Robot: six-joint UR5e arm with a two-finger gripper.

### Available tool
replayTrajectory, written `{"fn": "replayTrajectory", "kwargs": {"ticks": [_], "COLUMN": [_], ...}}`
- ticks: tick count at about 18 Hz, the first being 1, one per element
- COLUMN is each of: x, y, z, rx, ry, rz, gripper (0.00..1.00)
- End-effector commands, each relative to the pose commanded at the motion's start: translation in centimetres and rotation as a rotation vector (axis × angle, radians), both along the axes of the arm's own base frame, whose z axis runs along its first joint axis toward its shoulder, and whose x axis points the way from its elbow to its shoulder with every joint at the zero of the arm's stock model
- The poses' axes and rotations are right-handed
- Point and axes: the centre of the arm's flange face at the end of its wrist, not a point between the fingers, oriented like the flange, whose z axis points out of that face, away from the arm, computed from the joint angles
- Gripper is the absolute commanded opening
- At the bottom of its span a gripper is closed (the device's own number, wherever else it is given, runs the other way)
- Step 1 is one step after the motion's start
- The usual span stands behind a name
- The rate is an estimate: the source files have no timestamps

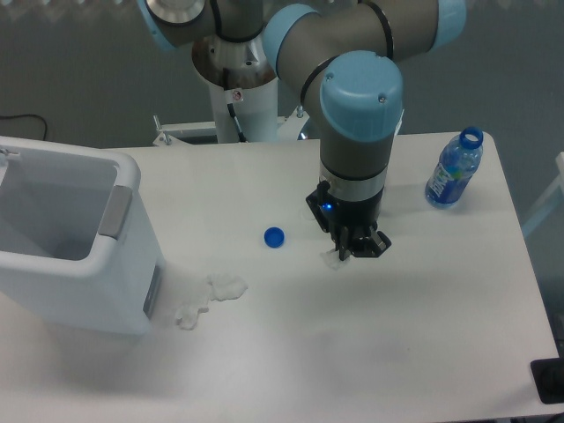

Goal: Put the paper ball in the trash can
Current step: 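Lift the white paper ball and carry it toward the white trash bin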

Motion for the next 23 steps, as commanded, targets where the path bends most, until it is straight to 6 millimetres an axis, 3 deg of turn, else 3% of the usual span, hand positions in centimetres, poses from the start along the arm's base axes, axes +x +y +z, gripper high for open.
{"fn": "replayTrajectory", "kwargs": {"ticks": [6,12,14,18,23], "x": [1.9,6.3,8.7,14.0,21.2], "y": [0.1,-0.6,-0.6,2.3,4.1], "z": [2.4,7.8,9.9,11.6,10.9], "rx": [0.061,0.258,0.343,0.443,0.452], "ry": [-0.003,-0.068,-0.100,-0.145,-0.193], "rz": [0.013,0.050,0.073,0.085,0.071], "gripper": [0.02,0.01,0.01,0.03,0.05]}}
